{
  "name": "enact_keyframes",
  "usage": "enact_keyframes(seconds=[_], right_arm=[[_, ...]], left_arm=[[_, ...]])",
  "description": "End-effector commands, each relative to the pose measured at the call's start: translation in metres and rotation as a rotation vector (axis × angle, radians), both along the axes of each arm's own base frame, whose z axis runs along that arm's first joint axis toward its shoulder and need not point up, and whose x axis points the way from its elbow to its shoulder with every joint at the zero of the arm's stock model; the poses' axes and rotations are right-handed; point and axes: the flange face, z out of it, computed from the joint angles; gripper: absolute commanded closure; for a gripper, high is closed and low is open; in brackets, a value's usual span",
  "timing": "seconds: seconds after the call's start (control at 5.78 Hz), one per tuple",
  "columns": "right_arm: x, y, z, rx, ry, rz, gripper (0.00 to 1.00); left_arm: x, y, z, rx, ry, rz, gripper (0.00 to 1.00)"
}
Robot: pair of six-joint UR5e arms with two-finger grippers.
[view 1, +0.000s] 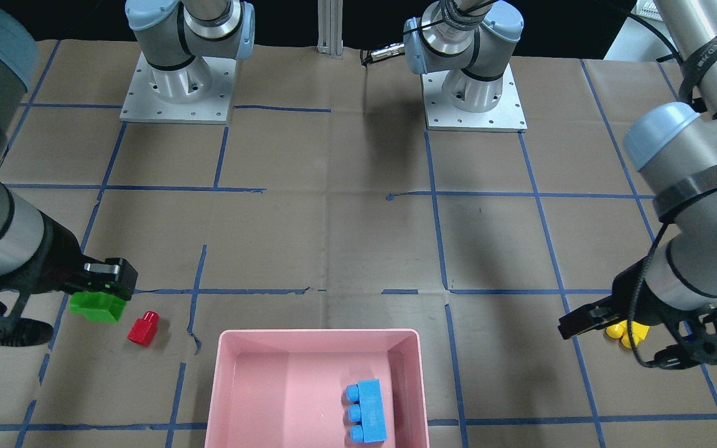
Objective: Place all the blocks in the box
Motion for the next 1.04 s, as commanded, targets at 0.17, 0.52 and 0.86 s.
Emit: enact_keyframes(seconds=[0.17, 0.52, 0.86], right_arm=[[0.129, -0.064, -0.069, -0.046, -0.044, -0.028, 0.45], [0.185, -0.072, -0.138, -0.049, -0.046, -0.042, 0.41], [0.186, -0.068, -0.154, -0.038, -0.045, -0.052, 0.01]], left_arm=[[0.108, 0.03, -0.041, 0.097, -0.081, 0.059, 0.0], [0.164, 0.021, -0.099, -0.022, -0.125, 0.136, 0.0], [0.145, 0.016, -0.138, -0.177, -0.187, 0.183, 0.0]])
